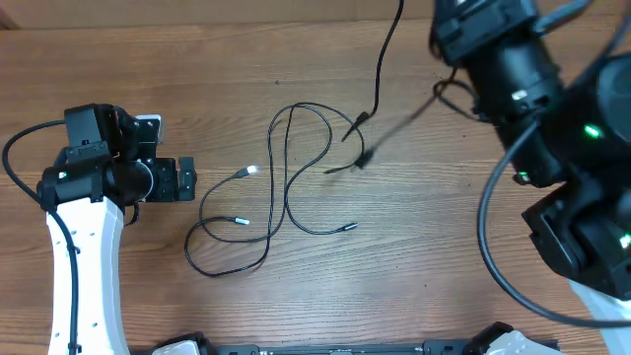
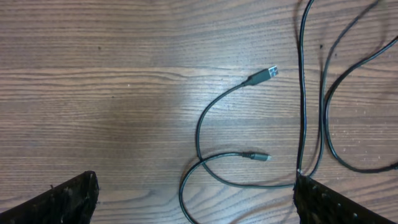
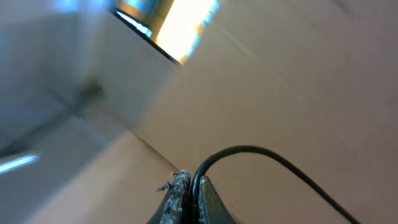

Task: Untangle cables
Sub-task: 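Lift the grasped cable with the right gripper and pull it up-right, then carry the cable to the far right and drop it on the table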

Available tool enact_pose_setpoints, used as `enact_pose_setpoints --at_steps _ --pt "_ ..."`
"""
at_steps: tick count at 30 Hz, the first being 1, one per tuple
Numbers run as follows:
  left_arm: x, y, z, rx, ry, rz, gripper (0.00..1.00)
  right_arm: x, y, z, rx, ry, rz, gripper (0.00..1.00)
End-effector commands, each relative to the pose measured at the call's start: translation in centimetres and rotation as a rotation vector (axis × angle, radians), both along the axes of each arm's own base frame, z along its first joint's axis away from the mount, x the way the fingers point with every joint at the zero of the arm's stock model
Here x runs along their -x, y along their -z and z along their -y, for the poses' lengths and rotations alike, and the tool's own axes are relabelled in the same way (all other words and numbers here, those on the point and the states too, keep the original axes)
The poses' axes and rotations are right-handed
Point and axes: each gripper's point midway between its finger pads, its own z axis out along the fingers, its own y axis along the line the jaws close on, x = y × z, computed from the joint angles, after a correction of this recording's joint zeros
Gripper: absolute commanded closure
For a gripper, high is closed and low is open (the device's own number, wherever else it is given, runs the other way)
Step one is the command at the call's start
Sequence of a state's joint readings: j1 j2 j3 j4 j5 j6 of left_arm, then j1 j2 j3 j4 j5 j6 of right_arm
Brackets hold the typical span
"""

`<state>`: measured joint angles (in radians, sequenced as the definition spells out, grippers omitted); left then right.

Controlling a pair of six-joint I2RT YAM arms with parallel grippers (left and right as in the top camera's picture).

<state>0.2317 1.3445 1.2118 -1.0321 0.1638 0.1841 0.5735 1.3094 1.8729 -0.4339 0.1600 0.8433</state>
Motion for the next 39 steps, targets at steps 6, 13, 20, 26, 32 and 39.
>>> enact_pose_setpoints --at_steps 6,13,20,26,32,39 --pt "-0.2 -0.8 -0.3 -0.010 0.003 0.024 0.00 -2.3 9.0 -1.9 0.109 -0.033 -0.327 0.96" --pt "-0.2 -0.8 -0.3 -0.010 0.003 0.025 0.00 -1.2 9.2 -4.1 0.116 -0.176 -0.337 0.96" --pt "-0.2 -0.8 -0.3 -0.010 0.004 0.025 0.00 -3.3 7.1 -0.9 0.157 0.029 -0.216 0.96" --pt "-0.2 -0.8 -0.3 -0.010 0.004 0.025 0.00 -4.8 5.6 5.0 0.242 0.395 -0.149 0.96" --pt "-0.2 -0.8 -0.3 -0.010 0.004 0.024 0.00 -4.2 5.4 11.9 0.246 0.770 -0.183 0.96" --pt "-0.2 -0.8 -0.3 -0.010 0.003 0.024 0.00 -5.2 6.8 17.0 0.279 0.959 -0.245 0.96"
